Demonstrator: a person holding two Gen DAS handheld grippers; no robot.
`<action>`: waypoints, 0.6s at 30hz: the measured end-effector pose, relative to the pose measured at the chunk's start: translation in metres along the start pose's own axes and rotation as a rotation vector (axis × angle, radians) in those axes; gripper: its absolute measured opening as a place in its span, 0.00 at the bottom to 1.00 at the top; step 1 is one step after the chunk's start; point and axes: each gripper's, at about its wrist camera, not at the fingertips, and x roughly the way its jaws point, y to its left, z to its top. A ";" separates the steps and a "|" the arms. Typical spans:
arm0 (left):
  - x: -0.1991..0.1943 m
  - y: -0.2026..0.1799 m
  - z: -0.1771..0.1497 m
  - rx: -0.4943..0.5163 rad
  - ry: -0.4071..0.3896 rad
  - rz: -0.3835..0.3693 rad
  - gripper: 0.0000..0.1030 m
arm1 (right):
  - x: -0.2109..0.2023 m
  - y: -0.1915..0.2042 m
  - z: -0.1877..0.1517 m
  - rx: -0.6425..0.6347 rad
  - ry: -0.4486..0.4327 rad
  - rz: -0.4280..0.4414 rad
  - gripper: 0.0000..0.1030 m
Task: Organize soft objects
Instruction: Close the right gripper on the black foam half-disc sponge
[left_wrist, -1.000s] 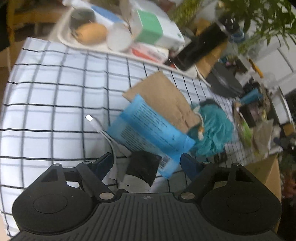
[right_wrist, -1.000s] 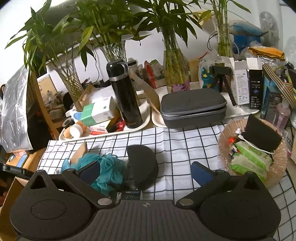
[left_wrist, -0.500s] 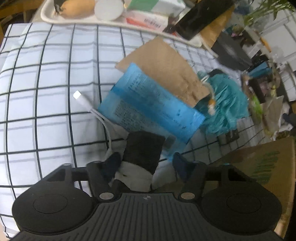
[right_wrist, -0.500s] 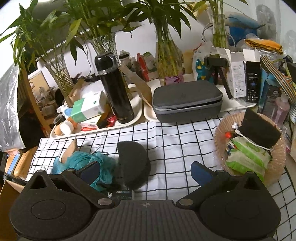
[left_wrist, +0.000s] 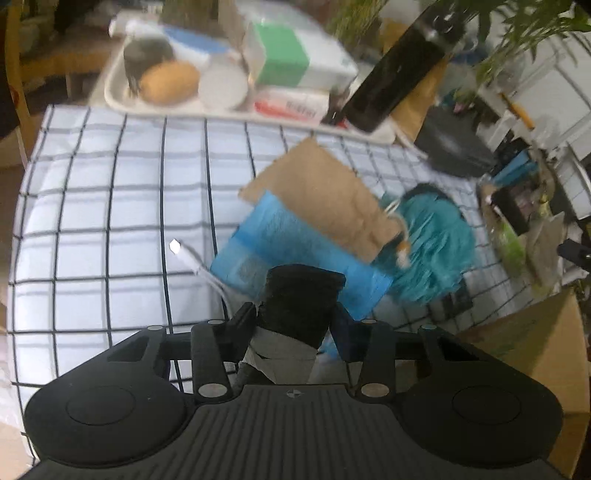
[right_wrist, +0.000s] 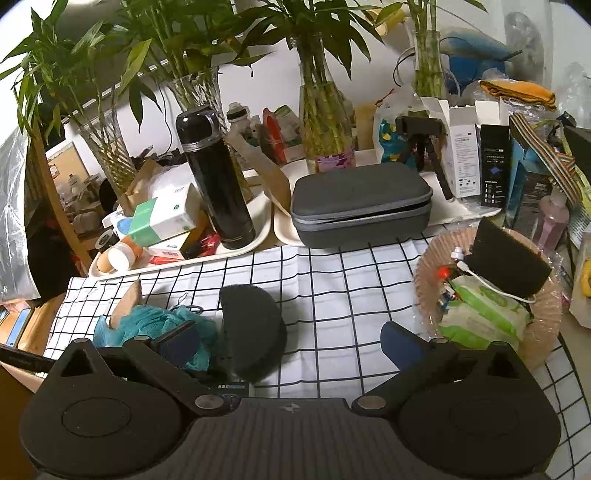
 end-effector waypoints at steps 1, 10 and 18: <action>-0.003 -0.002 -0.001 0.006 -0.018 0.004 0.41 | 0.001 0.000 0.000 -0.003 0.000 0.004 1.00; -0.020 -0.002 0.006 -0.023 -0.147 0.042 0.41 | 0.018 0.001 0.006 -0.068 0.024 0.009 1.00; -0.028 0.003 0.010 -0.060 -0.218 0.058 0.41 | 0.055 0.009 0.011 -0.144 0.083 0.041 1.00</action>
